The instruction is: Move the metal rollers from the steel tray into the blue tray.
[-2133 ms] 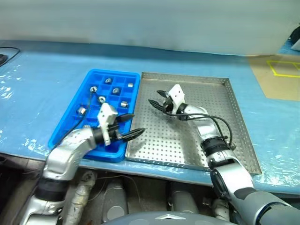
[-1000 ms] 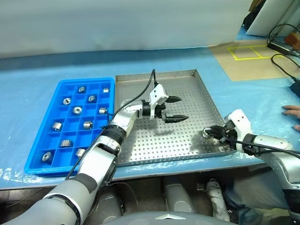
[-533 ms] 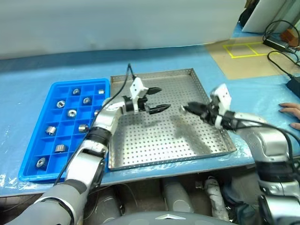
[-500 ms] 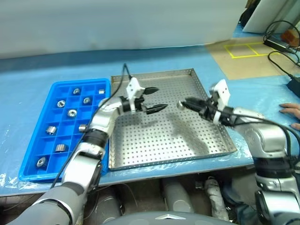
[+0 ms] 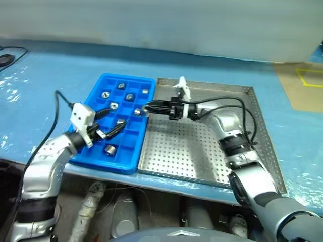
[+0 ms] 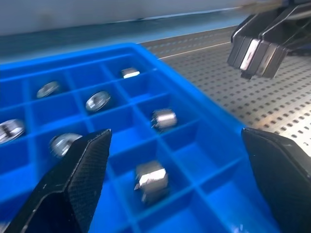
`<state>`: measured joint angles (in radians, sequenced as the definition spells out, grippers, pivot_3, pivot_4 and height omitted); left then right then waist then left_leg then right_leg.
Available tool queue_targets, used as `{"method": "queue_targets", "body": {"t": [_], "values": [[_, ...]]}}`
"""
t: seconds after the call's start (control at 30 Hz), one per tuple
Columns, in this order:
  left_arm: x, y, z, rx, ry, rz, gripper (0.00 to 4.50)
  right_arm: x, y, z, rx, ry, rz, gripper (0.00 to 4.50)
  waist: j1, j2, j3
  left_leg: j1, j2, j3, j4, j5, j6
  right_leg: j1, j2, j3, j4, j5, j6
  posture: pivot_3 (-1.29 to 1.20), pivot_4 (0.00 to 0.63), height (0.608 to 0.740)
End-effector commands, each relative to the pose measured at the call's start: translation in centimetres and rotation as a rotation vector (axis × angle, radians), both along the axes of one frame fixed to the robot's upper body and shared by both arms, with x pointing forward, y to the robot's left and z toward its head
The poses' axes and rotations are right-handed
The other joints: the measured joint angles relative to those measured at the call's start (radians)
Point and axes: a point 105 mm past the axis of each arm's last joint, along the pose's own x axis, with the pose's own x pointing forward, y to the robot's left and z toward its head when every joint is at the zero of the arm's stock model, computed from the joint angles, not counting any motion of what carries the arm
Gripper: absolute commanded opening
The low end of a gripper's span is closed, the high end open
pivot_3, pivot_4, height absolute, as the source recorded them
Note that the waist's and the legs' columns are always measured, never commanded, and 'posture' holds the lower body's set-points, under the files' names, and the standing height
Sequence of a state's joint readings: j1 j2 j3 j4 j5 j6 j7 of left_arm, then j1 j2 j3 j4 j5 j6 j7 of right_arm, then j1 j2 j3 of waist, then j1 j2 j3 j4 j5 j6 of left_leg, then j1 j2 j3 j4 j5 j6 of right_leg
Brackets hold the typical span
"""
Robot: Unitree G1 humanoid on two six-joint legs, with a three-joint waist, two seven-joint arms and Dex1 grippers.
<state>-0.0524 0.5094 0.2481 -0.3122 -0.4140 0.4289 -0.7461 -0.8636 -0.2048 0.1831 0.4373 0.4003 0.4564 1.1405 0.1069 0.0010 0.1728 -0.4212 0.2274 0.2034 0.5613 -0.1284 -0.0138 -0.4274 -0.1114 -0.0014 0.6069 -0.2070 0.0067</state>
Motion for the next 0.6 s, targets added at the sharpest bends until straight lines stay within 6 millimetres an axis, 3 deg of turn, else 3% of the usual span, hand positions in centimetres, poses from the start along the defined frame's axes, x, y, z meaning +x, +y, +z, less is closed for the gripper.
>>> {"method": "queue_targets", "body": {"t": [0.03, 0.13, 0.37, 0.6], "values": [[-1.0, -0.1, 1.5, -0.001, -0.062, 0.036, 4.50, -0.4, 0.8, -0.3, -0.042, -0.049, 0.080, 0.70, 0.015, 0.000, 0.000, 0.000, 0.000, -0.001, 0.000, 0.000, -0.001, 0.000, 0.000, 0.000, 0.000, 0.000, 0.000, 0.19, 0.150, 0.740], [-1.3, 0.2, 1.5, 0.006, -0.061, 0.061, 4.50, -0.8, 0.8, -2.8, -0.152, -0.059, 0.123, 0.70, 0.027, -0.001, 0.000, 0.000, 0.000, -0.002, -0.001, 0.001, -0.002, 0.000, 0.000, 0.000, 0.000, 0.000, 0.001, 0.21, 0.150, 0.740], [-0.5, 0.7, 1.8, 0.032, -0.073, 0.063, 4.50, -2.5, 1.6, -5.8, -0.238, -0.061, 0.192, 0.70, 0.020, -0.001, -0.001, 0.000, 0.006, -0.004, -0.006, 0.005, -0.009, -0.004, 0.005, 0.001, 0.002, 0.000, 0.001, 0.18, 0.150, 0.740], [0.5, -0.7, 1.4, 0.047, -0.065, -0.002, 4.50, -3.3, 2.9, -6.2, -0.215, -0.063, 0.188, 0.70, 0.017, -0.001, -0.001, 0.000, 0.009, -0.003, -0.006, 0.006, -0.010, -0.006, 0.009, 0.001, 0.002, -0.001, -0.001, 0.13, 0.150, 0.740]]}}
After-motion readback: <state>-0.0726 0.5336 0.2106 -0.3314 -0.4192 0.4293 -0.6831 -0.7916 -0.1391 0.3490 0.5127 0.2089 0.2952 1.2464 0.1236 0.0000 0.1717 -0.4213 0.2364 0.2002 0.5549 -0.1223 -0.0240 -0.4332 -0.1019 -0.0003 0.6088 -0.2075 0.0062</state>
